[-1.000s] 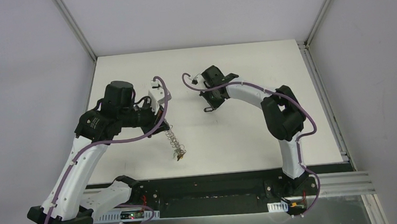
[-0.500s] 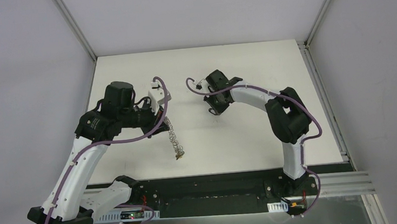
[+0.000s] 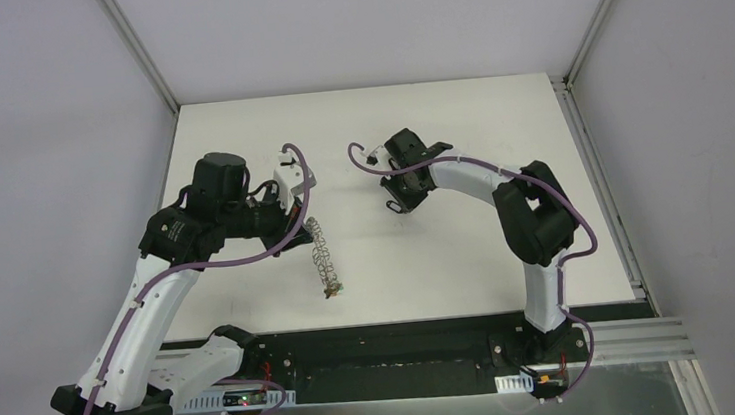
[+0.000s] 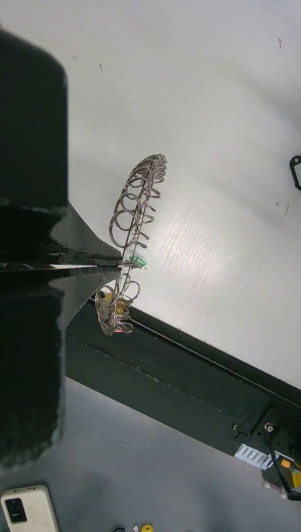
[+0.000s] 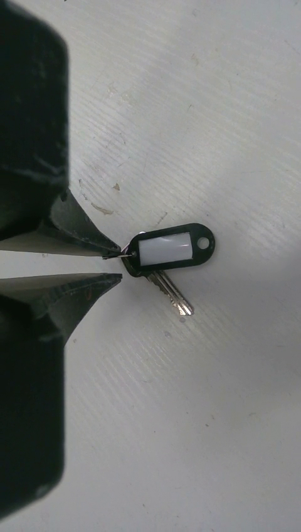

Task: Put the keys on the keyring

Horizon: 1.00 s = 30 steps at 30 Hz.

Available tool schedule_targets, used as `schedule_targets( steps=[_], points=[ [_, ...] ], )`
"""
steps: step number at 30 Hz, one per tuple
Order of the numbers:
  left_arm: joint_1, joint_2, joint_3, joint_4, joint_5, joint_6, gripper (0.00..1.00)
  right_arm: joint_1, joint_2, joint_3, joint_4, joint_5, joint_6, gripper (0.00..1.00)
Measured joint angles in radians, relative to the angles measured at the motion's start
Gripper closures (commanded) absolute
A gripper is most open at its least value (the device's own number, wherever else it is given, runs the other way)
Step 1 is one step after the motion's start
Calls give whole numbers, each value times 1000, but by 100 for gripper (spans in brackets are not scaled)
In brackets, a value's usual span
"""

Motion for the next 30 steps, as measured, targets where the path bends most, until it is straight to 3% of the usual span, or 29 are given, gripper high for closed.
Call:
schedule_targets(
  steps=[10, 30],
  points=[
    [0, -1, -1, 0, 0, 0, 100, -1, 0, 0, 0, -8, -1, 89],
    [19, -15, -12, 6, 3, -5, 100, -2, 6, 0, -2, -23, -1, 89]
  ],
)
